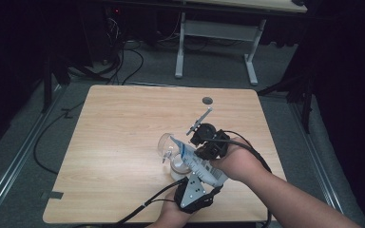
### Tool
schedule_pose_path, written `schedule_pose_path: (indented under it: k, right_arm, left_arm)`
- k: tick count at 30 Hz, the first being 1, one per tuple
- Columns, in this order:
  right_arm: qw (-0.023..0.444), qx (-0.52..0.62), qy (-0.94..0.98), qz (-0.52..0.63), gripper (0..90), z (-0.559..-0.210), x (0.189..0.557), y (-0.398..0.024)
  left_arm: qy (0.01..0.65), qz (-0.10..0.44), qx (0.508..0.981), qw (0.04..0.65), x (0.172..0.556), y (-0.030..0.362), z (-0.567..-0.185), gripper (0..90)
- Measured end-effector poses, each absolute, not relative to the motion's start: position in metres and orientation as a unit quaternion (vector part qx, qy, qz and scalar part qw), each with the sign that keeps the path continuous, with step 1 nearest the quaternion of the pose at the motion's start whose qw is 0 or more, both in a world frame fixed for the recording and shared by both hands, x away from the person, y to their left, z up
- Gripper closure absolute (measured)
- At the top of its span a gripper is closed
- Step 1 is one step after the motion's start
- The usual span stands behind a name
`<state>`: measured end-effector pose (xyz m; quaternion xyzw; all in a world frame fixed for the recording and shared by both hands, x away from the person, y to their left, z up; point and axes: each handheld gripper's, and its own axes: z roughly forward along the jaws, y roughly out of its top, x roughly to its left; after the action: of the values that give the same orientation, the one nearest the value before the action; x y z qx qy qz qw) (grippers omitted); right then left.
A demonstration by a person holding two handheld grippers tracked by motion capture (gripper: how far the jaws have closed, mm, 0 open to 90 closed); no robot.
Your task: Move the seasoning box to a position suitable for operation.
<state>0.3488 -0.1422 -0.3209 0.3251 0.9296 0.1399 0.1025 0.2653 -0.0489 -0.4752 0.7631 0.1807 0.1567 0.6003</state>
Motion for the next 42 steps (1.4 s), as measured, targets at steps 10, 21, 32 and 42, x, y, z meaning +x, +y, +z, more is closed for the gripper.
schedule_pose_path:
  k: [10,21,32,42]
  right_arm:
    - [0.104,0.325,0.93,0.14,90.0,-0.32,0.348,-0.1418]
    - [0.103,0.324,0.93,0.14,90.0,-0.3201,0.3477,-0.1419]
    - [0.1,0.323,0.931,0.139,90.0,-0.3204,0.3475,-0.142]
    - [0.1,0.323,0.931,0.137,90.0,-0.3197,0.3477,-0.1403]
  left_arm:
    - [0.18,0.159,0.762,0.601,0.2651,-0.0486,-0.4746,59.2]
    - [0.179,0.159,0.763,0.601,0.2645,-0.0485,-0.4748,59.2]
    - [0.178,0.159,0.762,0.602,0.2637,-0.0491,-0.4753,59.2]
    - [0.178,0.161,0.762,0.601,0.2638,-0.0479,-0.475,59.2]
